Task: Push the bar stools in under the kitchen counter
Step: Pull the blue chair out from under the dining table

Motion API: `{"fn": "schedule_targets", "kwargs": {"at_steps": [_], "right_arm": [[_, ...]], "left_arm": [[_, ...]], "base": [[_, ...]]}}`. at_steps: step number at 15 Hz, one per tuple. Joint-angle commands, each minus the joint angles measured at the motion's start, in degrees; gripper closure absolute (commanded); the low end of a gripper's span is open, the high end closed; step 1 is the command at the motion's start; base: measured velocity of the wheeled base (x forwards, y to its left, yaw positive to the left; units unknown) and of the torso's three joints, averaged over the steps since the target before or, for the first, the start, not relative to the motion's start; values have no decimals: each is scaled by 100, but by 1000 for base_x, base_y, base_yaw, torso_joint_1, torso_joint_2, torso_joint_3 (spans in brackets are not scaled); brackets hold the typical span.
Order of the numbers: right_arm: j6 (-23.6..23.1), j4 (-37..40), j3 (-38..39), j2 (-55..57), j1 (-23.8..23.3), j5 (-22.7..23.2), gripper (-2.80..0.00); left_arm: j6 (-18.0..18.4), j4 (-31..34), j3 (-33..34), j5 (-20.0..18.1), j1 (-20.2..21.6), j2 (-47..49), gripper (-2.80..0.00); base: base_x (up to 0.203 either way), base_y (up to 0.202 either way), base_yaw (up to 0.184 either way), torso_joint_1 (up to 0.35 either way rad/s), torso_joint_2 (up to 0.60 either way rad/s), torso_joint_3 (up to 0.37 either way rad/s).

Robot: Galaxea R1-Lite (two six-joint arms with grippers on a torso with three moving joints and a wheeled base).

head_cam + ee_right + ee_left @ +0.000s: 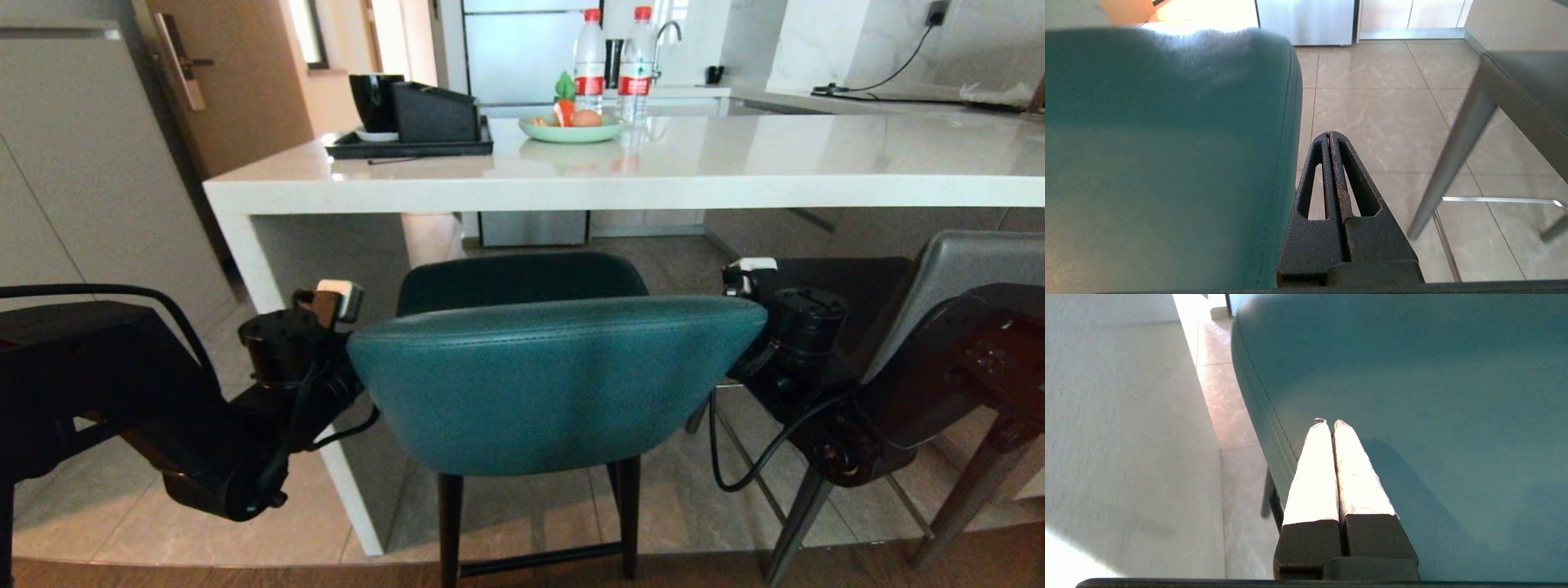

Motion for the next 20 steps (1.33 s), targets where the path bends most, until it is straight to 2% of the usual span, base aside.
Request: {"fn": "schedule_targets", "kwargs": {"at_steps": [1,5,8,9,15,20], "right_arm": [[0,-40,-2,-23,-5,-11,0],[-53,53,-80,63,-65,-140,0],[-50,363,-318,55,-70,-294,0],[-53,427,-382,0,-27,-382,0],[-53,671,-7,-561,352,-538,0],[-44,674,481,-943,944,-539,0]], "left_arm": [[2,-57,-127,23,17,28,0],[209,-48,-478,195,-45,316,0],[206,-37,-862,800,-247,686,0],[204,-27,-964,868,-289,726,0],[195,22,-1060,859,-269,736,0],[195,90,-1143,797,-177,686,0]], "base": [[-203,0,-8,2,2,2],[-68,0,-2,-2,1,3],[0,0,0,0,0,0],[0,0,0,0,0,0],[0,0,0,0,0,0],[0,0,0,0,0,0]]}}
